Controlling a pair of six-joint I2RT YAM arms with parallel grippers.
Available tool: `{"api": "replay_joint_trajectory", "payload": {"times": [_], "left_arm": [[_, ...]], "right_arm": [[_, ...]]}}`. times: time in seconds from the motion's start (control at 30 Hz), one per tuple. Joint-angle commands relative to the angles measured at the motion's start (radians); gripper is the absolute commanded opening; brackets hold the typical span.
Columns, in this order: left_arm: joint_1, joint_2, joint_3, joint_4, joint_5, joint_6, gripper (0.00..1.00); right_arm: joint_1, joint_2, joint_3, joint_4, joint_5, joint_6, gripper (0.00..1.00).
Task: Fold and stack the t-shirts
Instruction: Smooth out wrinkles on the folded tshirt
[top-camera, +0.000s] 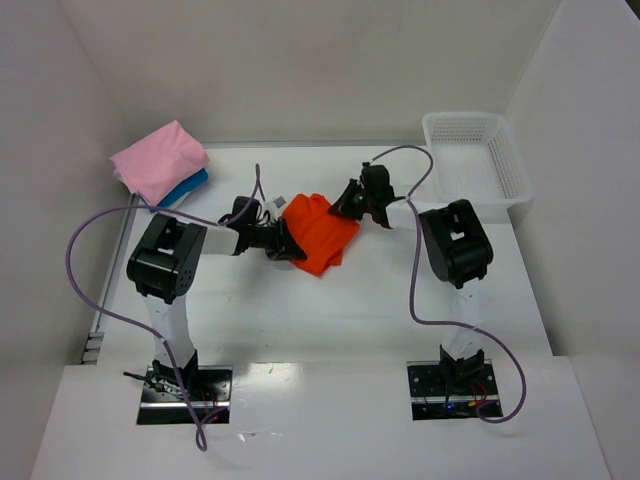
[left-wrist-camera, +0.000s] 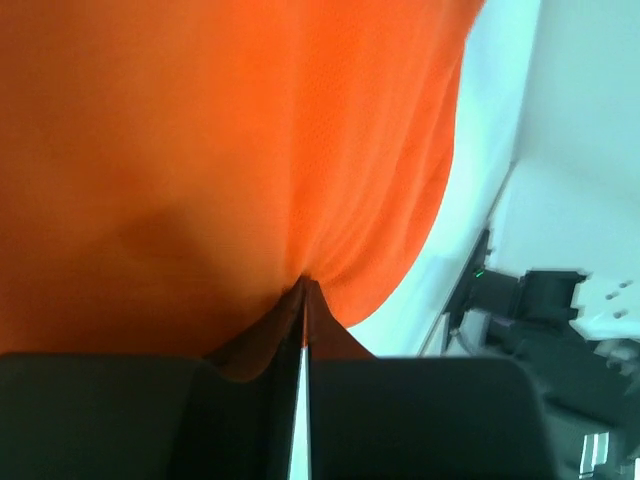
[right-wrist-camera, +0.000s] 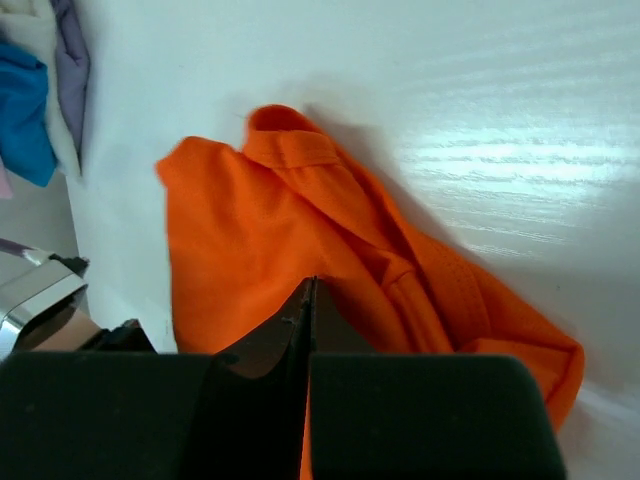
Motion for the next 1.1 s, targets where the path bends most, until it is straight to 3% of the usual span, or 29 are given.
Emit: {"api": "replay_joint_trajectory", "payload": {"times": [0.0, 0.07, 0.1, 0.13, 0.2, 0.27, 0.33, 0.4, 0.47, 0.6, 0.77, 0.93, 1.0, 1.07], "left_arm": [[-0.002, -0.098, 0.084, -0.205, -0.004, 0.174, 0.16], [0.007, -0.170, 0.159, -0.294, 0.019, 0.243, 0.30], [0.018, -0.188, 0.190, -0.322, 0.032, 0.265, 0.41], [0.029, -0.202, 0.219, -0.348, 0.077, 0.283, 0.59], [0.073, -0.213, 0.305, -0.403, 0.120, 0.336, 0.74], [0.107, -0.222, 0.357, -0.449, 0.151, 0.385, 0.89], [0.147, -0.231, 0.412, -0.483, 0.127, 0.466, 0.98], [0.167, -0.211, 0.458, -0.579, 0.049, 0.573, 1.00], [0.179, -0.167, 0.524, -0.669, -0.046, 0.624, 1.00], [0.179, -0.072, 0.592, -0.774, -0.103, 0.754, 1.00], [0.179, 0.029, 0.627, -0.829, -0.083, 0.937, 1.00], [0.179, 0.187, 0.770, -0.958, -0.085, 1.029, 1.00], [0.188, 0.221, 0.796, -0.986, -0.050, 1.049, 1.00], [0.188, 0.253, 0.807, -0.995, -0.005, 1.060, 1.00]], "right_arm": [[-0.017, -0.164, 0.087, -0.065, 0.008, -0.126, 0.00], [-0.017, -0.254, 0.114, -0.114, 0.037, -0.173, 0.00], [-0.017, -0.279, 0.142, -0.171, 0.046, -0.210, 0.04], [-0.017, -0.323, 0.156, -0.200, 0.057, -0.226, 0.06], [-0.017, -0.362, 0.165, -0.263, 0.048, -0.250, 0.10], [-0.017, -0.432, 0.131, -0.272, 0.048, -0.250, 0.29], [-0.017, -0.481, 0.055, -0.283, 0.048, -0.259, 0.40], [-0.005, -0.544, -0.010, -0.309, 0.093, -0.259, 0.53], [0.008, -0.579, -0.048, -0.358, 0.115, -0.269, 0.59], [0.029, -0.696, -0.180, -0.390, 0.176, -0.247, 0.68], [0.029, -0.794, -0.280, -0.401, 0.176, -0.195, 0.69], [0.029, -0.828, -0.327, -0.415, 0.167, -0.186, 0.69], [0.038, -0.828, -0.337, -0.424, 0.156, -0.196, 0.66], [0.054, -0.816, -0.358, -0.424, 0.207, -0.197, 0.52]]}}
